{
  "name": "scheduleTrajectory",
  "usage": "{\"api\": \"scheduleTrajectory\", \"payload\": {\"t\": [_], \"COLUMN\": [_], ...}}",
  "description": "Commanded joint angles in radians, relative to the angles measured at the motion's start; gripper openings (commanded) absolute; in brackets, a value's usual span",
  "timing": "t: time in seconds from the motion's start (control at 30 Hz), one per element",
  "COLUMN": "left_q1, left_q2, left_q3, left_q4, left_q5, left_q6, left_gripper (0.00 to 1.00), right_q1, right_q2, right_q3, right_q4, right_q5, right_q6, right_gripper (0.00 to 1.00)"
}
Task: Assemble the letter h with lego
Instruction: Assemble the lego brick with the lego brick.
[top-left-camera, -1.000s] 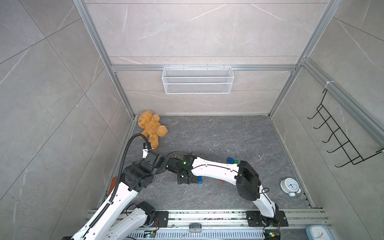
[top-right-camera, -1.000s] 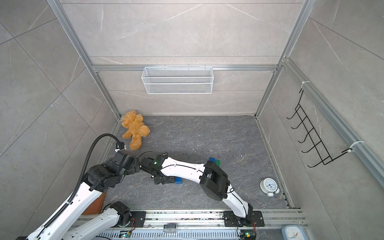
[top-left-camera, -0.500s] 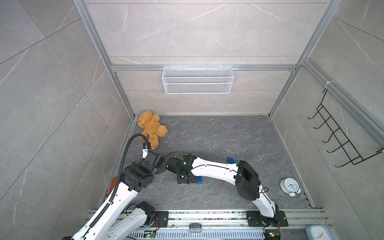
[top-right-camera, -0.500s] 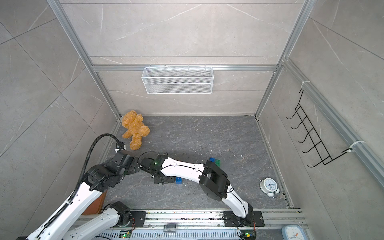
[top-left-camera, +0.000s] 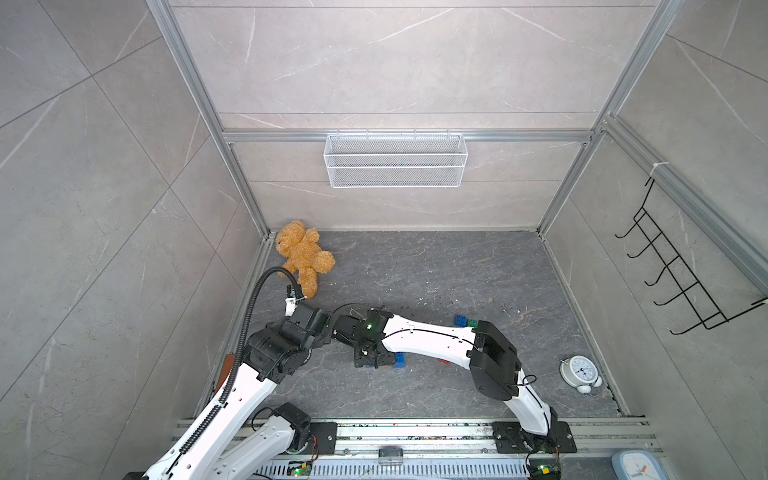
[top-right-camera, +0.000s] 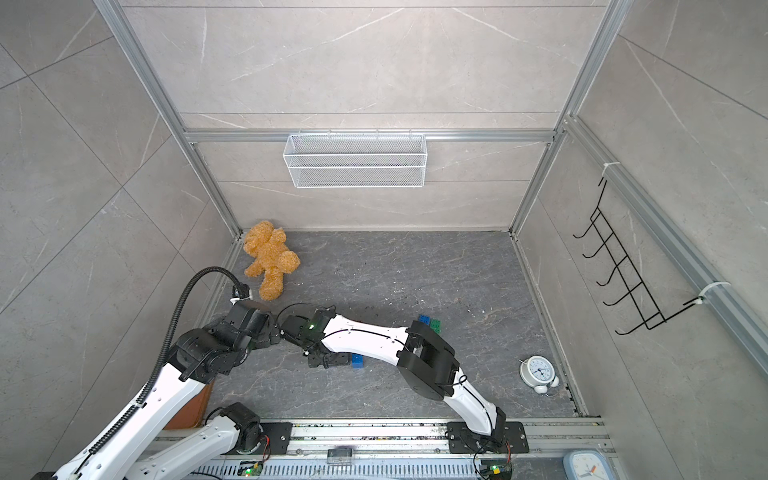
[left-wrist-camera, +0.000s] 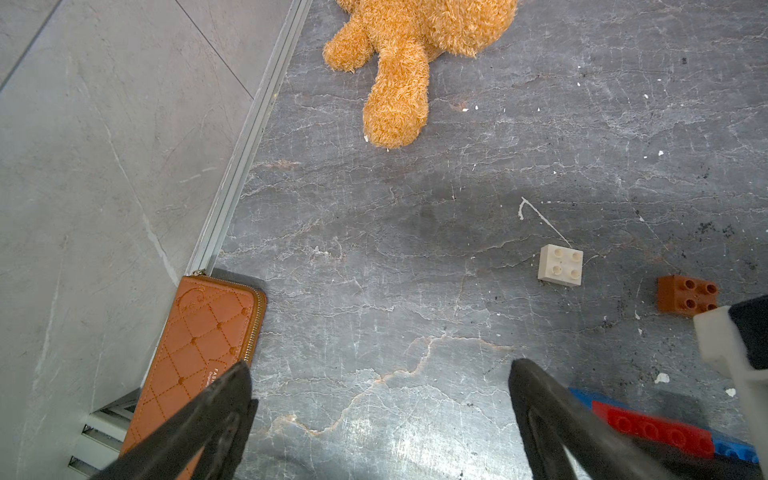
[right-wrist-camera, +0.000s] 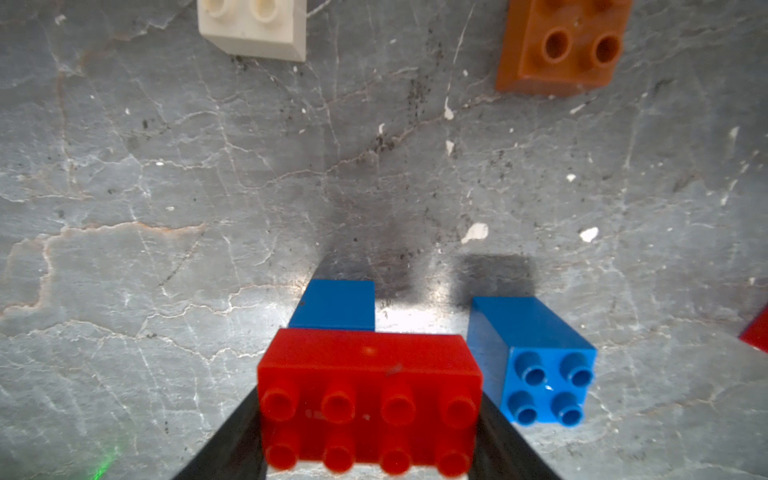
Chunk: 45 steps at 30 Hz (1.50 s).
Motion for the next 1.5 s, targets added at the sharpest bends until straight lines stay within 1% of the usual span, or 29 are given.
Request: {"api": "scheduleTrajectory", "payload": {"t": [0.0, 0.23, 0.27, 0.47, 0.77, 0.87, 1.1, 1.37, 1.47], "left_q1": [0.004, 0.003, 0.004, 0.004, 0.005, 0.006, 0.006, 0.005, 0.004], "left_q2": [0.001, 0.002, 0.002, 0.001, 0.002, 0.003, 0.006, 0.009, 0.011], "left_q3": [-0.001, -0.001, -0.002, -0.002, -0.002, -0.002, -0.001, -0.002, -0.002], "left_q4": [0.016, 0.017, 0.017, 0.016, 0.015, 0.015, 0.016, 0.016, 0.016], "left_q5": [-0.007, -0.008, -0.008, -0.008, -0.007, -0.007, -0.004, -0.003, -0.001], "left_q6": [0.013, 0.014, 0.013, 0.014, 0.014, 0.014, 0.016, 0.016, 0.016], "left_gripper": [0.99, 0.98, 0.98, 0.98, 0.98, 0.99, 0.98, 0.98, 0.98], "right_q1": [-0.003, -0.004, -0.004, -0.004, -0.006, -0.009, -0.009, -0.010, -0.011], "right_q2": [-0.002, -0.022, -0.029, -0.058, -0.039, -0.046, -0.022, 0.003, 0.034], "right_q3": [-0.027, -0.035, -0.036, -0.044, -0.059, -0.076, -0.111, -0.064, -0.028], "right_q4": [-0.028, -0.022, -0.021, -0.011, -0.011, -0.013, -0.003, -0.056, -0.090], "right_q5": [0.027, 0.016, 0.014, 0.008, 0.006, 0.018, -0.003, 0.008, 0.014], "right_q6": [-0.007, -0.006, -0.034, -0.042, -0.050, -0.031, 0.025, 0.026, 0.008], "right_gripper": [0.00, 0.00, 0.00, 0.00, 0.00, 0.00, 0.00, 0.00, 0.00]}}
